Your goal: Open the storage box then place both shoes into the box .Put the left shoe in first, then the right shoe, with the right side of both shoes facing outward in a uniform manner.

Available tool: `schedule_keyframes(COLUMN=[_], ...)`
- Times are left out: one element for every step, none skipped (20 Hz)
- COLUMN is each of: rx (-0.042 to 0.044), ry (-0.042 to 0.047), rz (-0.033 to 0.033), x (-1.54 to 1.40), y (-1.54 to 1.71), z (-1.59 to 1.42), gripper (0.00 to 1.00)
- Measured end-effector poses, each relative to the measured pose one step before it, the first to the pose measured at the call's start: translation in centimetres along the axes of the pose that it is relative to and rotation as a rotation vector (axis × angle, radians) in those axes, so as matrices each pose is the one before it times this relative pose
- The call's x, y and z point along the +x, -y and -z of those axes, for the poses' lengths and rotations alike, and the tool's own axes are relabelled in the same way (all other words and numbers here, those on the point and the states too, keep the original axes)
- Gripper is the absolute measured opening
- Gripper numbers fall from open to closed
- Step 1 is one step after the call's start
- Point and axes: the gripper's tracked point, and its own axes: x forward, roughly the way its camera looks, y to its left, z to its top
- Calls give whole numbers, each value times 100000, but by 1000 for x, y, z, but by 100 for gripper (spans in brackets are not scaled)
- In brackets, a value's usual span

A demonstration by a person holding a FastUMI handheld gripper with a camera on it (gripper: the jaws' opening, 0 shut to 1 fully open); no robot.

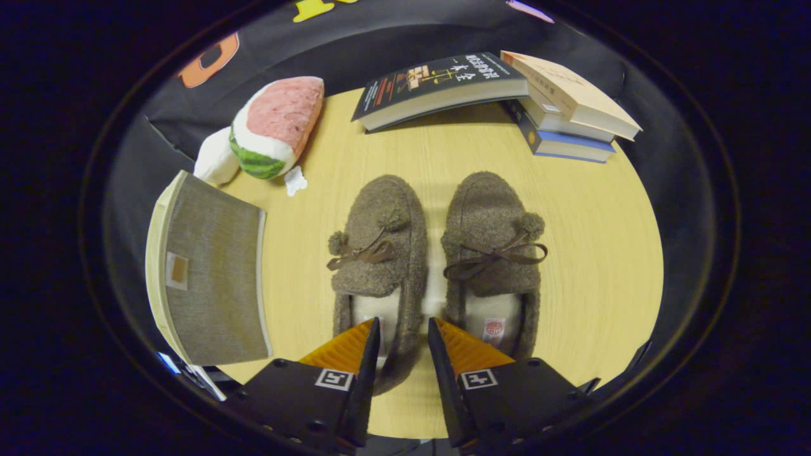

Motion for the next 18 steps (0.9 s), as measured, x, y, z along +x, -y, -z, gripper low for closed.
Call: schedule_keyframes(rx=[-264, -529, -1301, -1007, -886, 307, 598, -1632, -1397, -690, 679, 1034, 2032, 1672, 1046, 826, 1184, 2127], ry=[-720, -300, 14, 1138, -884, -1080, 277, -188, -898, -250, -397, -944, -20, 862, 475, 708, 1046, 464], rz=[-439, -185, -551, 1108, 4201, 1239, -1806, 1381, 354, 884, -13, -861, -2446, -2494, -1531, -889, -132, -266], x=[312, 217, 211, 332, -110, 410, 79, 220, -80, -202, 65, -688, -188, -803, -1019, -1078, -1068, -1195], y=[-70, -88, -116, 138, 849, 95, -568, 59, 153, 32, 25, -199, -366, -436, -240, -177, 29, -44], z=[-111, -150, -191, -96, -264, 252, -220, -80, 206, 50, -29, 146, 150, -69, -53, -14, -99, 10], gripper=[40, 35, 35, 34, 27, 20, 14, 14, 2, 3, 3, 3, 1, 1, 1, 1, 1, 0])
